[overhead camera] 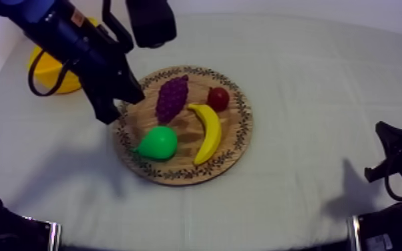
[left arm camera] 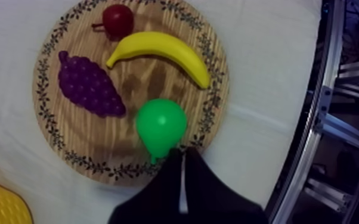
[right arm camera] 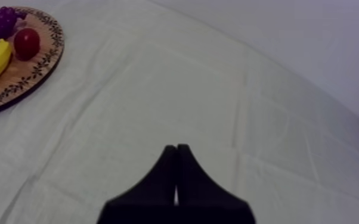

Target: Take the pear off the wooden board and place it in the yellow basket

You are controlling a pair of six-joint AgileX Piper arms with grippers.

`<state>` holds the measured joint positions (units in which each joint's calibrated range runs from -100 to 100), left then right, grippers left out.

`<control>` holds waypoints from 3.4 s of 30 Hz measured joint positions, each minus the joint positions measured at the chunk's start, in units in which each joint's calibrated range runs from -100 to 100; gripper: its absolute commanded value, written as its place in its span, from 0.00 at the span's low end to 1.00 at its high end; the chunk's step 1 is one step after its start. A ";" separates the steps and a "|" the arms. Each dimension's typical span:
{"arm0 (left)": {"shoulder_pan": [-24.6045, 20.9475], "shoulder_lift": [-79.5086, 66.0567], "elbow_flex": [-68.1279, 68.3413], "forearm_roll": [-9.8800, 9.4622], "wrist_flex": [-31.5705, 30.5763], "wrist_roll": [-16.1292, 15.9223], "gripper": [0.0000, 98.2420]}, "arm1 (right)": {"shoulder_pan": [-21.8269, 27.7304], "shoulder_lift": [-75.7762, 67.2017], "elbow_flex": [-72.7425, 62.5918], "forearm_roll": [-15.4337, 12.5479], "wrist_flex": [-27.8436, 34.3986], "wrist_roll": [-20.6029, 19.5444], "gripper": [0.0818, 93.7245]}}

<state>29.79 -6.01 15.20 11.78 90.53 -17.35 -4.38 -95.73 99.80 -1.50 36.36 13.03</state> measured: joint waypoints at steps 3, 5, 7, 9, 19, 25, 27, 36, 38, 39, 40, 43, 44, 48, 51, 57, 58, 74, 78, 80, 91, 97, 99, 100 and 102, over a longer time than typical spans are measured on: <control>0.60 1.37 0.06 -0.35 -0.48 0.39 0.05 | 0.00 0.00 0.00 0.00 0.00 0.00 0.00; 0.99 2.30 0.12 -0.49 -1.11 0.50 0.13 | 0.00 0.00 0.00 0.00 0.00 0.00 0.00; 1.38 3.11 0.28 -0.56 -1.40 0.38 0.23 | 0.00 0.00 0.00 0.00 0.00 0.00 0.00; 1.67 3.67 0.28 -0.76 -1.56 0.21 0.30 | 0.00 0.00 0.00 0.00 0.00 0.00 0.00; 2.60 4.73 -0.65 -2.97 -2.18 -0.03 0.53 | 0.00 0.00 0.00 0.00 0.00 0.00 0.00; 2.82 4.73 0.85 -4.34 -3.37 0.20 0.71 | 0.00 0.00 0.00 0.00 0.00 0.00 0.00; 2.92 4.73 1.32 -4.72 -3.41 0.20 0.78 | 0.00 0.00 0.00 0.00 0.00 0.00 0.00; 3.34 4.54 5.54 -6.34 -4.12 0.19 0.98 | 0.00 0.00 0.00 0.00 0.00 0.00 0.00; 3.34 4.99 6.72 -6.52 -5.08 0.20 0.98 | 0.00 0.00 0.00 0.00 0.00 0.00 0.00; 3.28 5.26 7.40 -6.58 -5.71 0.17 0.98 | 0.00 0.00 0.00 0.00 0.00 0.00 0.00; 3.26 5.49 7.93 -6.66 -6.33 0.13 0.98 | 0.00 0.00 0.00 0.00 0.00 0.00 0.00; 3.01 6.73 9.54 -6.80 -7.84 -0.21 0.99 | 0.00 0.00 0.00 0.00 0.00 0.00 0.00; 2.95 7.21 9.77 -6.80 -8.39 -0.39 0.99 | 0.00 0.00 0.00 0.00 0.00 0.00 0.00; 2.77 9.67 10.25 -6.76 -10.11 -0.99 0.99 | 0.00 0.00 0.00 0.00 0.00 0.00 0.00; 2.72 11.59 10.41 -6.69 -11.67 -1.27 0.99 | 0.00 0.00 0.00 0.00 0.00 0.00 0.00; 2.68 15.65 10.63 -6.73 -13.75 -0.39 0.96 | 0.00 0.00 0.00 0.00 0.00 0.00 0.00; 2.72 16.32 10.50 -6.79 -13.95 -0.05 0.96 | 0.00 0.00 0.00 0.00 0.00 0.00 0.00; 2.80 25.07 6.18 -6.18 -15.79 -0.30 0.98 | 0.00 0.00 0.00 0.00 0.00 0.00 0.00; 2.69 27.12 5.54 -6.18 -16.09 -0.36 0.96 | 0.00 0.00 0.00 0.00 0.00 0.00 0.00; 2.79 27.99 5.62 -6.18 -16.68 -0.01 0.95 | 0.00 0.00 0.00 0.00 0.00 0.00 0.00; 2.87 31.95 5.45 -6.18 -18.06 0.75 0.90 | 0.00 0.00 0.00 0.00 0.00 0.00 0.00; 2.84 33.91 4.17 -6.77 -18.40 1.85 0.84 | 0.00 0.00 0.00 0.06 0.00 0.00 0.00; 2.87 34.29 4.01 -7.08 -18.57 2.44 0.80 | 0.00 0.00 0.00 0.06 0.00 0.00 0.00; 2.87 34.31 4.01 -7.14 -18.67 2.58 0.79 | 0.00 0.00 0.00 0.06 0.00 0.00 0.00; 2.87 34.43 4.01 -7.28 -19.22 3.08 0.74 | 0.00 0.00 0.00 0.06 0.00 0.00 0.00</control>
<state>32.66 28.42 19.21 4.50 71.31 -14.27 -4.38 -95.73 99.80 -1.45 36.36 13.03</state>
